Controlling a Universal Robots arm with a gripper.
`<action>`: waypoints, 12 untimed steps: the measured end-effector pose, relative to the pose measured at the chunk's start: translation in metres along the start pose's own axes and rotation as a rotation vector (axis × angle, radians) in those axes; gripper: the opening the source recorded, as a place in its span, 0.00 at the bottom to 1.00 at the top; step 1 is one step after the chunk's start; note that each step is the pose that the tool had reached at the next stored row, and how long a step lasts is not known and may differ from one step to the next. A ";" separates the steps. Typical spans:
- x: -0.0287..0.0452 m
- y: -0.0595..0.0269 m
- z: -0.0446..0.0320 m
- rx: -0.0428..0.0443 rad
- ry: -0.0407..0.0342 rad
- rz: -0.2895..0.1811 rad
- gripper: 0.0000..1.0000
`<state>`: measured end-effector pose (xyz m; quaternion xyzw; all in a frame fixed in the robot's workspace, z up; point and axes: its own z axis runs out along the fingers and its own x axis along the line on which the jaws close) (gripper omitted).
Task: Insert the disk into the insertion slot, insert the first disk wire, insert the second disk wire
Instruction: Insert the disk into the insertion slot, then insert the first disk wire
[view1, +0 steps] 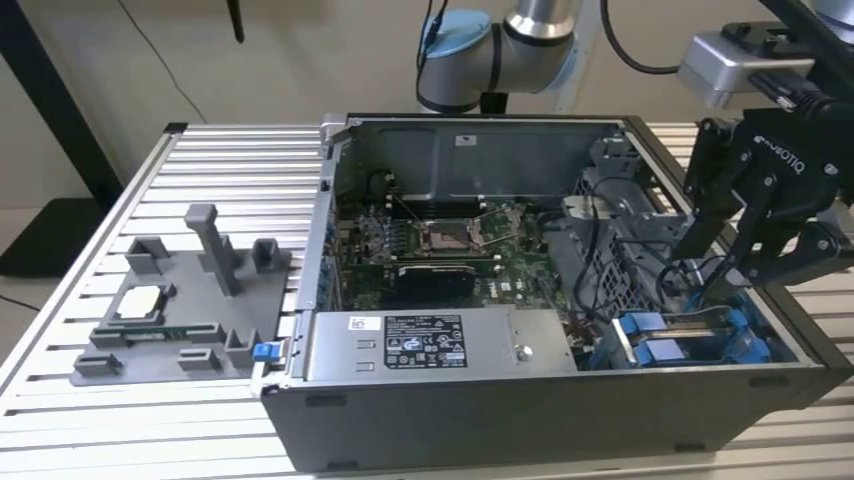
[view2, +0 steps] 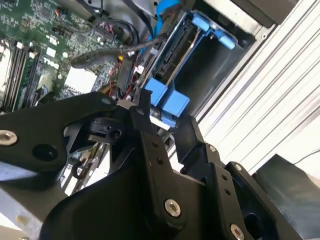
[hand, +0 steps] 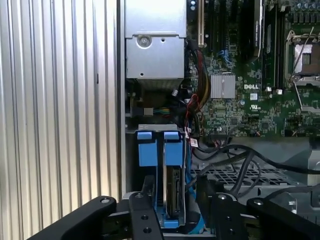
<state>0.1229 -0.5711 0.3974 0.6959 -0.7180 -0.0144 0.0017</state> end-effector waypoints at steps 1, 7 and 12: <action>-0.0014 -0.0023 0.0012 0.0000 -0.0005 0.000 1.00; -0.0113 -0.0055 0.0045 -0.0003 -0.0097 0.000 1.00; -0.0118 -0.0052 -0.0095 -0.0003 -0.0099 0.000 1.00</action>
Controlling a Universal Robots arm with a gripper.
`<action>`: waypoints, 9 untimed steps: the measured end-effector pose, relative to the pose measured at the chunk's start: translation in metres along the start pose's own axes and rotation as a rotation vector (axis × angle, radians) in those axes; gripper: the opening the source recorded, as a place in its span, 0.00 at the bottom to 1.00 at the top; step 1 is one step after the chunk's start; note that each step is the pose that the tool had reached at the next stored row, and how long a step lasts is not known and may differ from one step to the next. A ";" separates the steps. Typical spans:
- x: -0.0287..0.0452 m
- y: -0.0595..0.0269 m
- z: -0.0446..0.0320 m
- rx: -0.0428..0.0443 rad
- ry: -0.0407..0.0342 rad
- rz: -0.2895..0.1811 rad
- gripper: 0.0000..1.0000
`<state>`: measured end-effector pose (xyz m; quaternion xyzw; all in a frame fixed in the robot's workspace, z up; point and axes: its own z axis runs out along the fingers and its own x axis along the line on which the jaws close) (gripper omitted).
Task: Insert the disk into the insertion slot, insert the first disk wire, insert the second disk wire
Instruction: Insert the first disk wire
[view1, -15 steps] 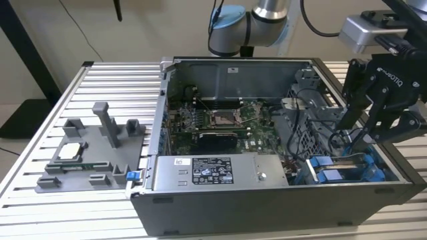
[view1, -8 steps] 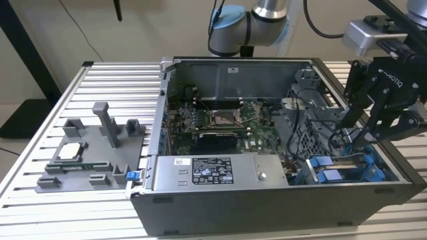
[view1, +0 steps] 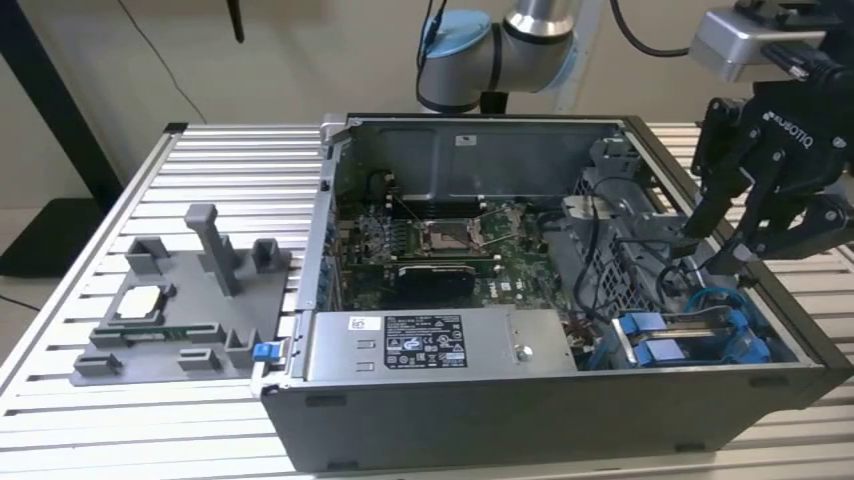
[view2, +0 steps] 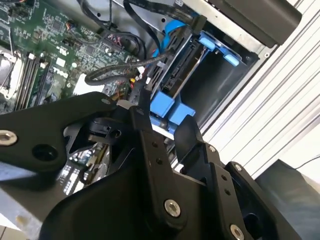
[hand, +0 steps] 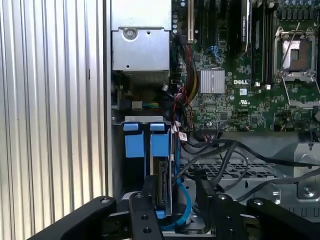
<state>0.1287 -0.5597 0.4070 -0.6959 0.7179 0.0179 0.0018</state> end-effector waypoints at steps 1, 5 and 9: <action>0.0000 0.0002 0.0007 0.0002 -0.0029 0.000 1.00; -0.0010 0.0039 0.0037 0.0032 -0.0293 -0.004 1.00; -0.0023 0.0073 0.0079 0.0100 -0.0429 -0.016 1.00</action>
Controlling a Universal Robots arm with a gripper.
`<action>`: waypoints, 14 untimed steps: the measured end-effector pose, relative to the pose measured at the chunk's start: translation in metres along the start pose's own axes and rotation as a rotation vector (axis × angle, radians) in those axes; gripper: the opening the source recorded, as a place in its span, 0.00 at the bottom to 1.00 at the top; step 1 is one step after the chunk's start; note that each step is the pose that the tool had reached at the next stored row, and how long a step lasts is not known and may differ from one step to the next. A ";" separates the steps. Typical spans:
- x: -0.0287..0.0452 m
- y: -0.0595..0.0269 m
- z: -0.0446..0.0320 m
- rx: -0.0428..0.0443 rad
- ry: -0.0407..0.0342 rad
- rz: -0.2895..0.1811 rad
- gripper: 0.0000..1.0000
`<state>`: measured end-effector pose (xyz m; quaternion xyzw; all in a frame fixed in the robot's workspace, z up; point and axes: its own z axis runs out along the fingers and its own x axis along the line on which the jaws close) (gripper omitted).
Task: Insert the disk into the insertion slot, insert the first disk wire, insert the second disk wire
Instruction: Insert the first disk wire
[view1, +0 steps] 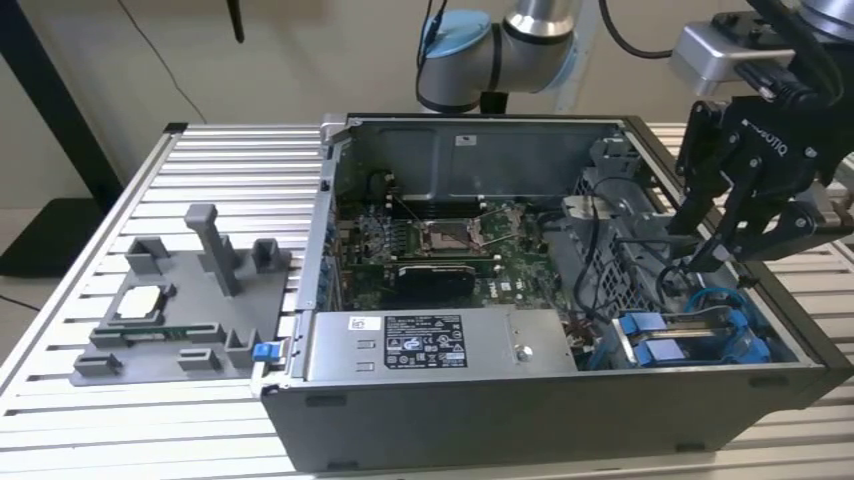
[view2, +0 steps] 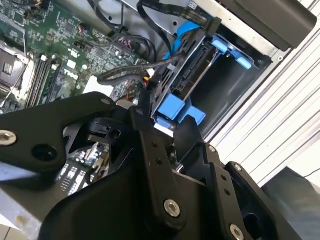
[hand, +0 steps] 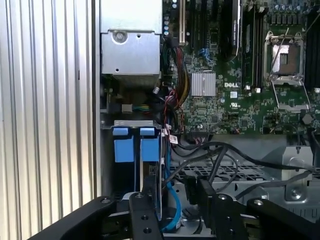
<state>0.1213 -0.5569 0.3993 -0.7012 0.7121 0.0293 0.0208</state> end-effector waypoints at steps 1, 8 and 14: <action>-0.0003 0.0000 0.0011 0.0026 -0.0002 -0.008 1.00; -0.0029 0.0000 0.0076 0.0148 -0.0118 -0.051 1.00; -0.0030 0.0000 0.0083 0.0176 -0.0156 -0.053 1.00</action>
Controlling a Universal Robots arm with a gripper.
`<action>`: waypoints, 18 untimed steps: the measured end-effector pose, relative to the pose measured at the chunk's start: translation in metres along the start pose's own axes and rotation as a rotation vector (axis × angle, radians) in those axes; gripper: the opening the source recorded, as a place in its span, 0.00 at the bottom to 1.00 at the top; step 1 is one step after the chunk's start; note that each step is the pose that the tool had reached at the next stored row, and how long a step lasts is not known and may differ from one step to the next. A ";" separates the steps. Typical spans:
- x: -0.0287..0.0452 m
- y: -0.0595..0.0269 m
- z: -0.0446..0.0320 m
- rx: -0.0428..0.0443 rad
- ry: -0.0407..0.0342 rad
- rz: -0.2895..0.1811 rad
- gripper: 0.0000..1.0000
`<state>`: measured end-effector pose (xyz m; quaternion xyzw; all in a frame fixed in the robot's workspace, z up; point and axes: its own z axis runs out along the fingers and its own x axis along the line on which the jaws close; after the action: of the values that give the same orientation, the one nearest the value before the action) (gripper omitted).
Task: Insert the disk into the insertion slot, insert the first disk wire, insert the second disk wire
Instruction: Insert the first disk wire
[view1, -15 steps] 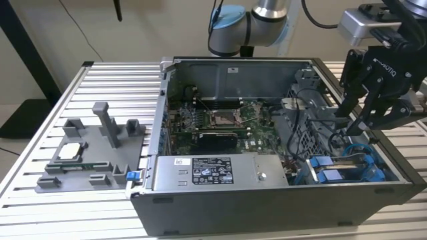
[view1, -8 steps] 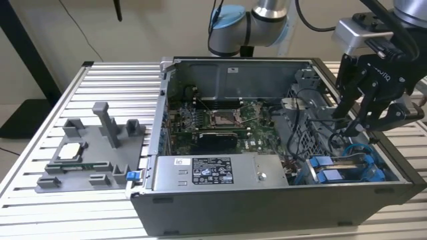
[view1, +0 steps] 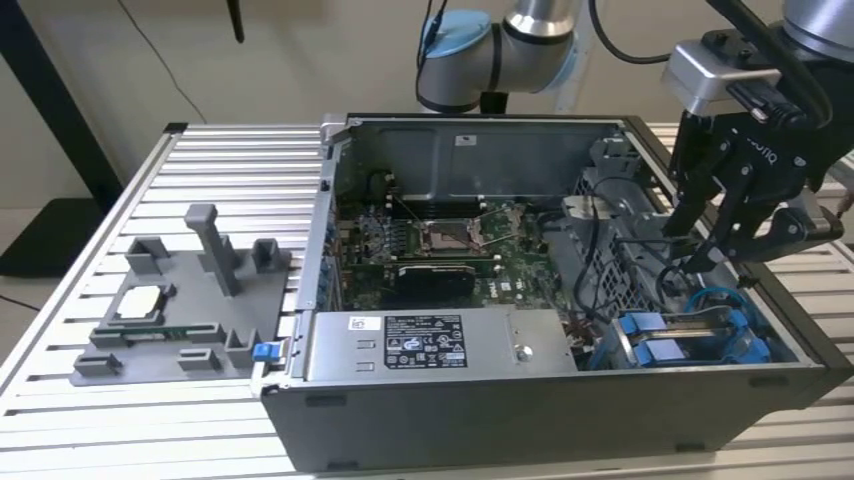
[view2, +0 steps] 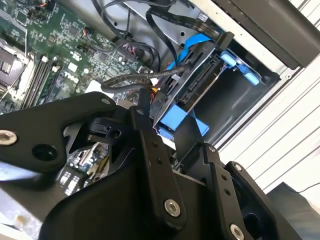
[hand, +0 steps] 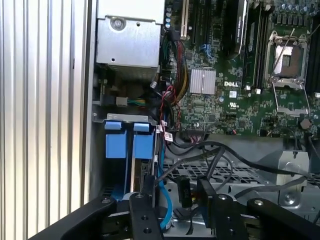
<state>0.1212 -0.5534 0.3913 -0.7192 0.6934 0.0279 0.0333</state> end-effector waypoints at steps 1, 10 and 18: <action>0.0000 0.0000 0.0000 0.0002 0.0000 0.000 1.00; 0.0000 0.0000 0.0001 0.0023 0.0000 0.000 1.00; 0.0000 0.0000 0.0000 0.0042 0.0001 0.000 0.00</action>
<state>0.1212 -0.5534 0.3913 -0.7193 0.6933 0.0264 0.0348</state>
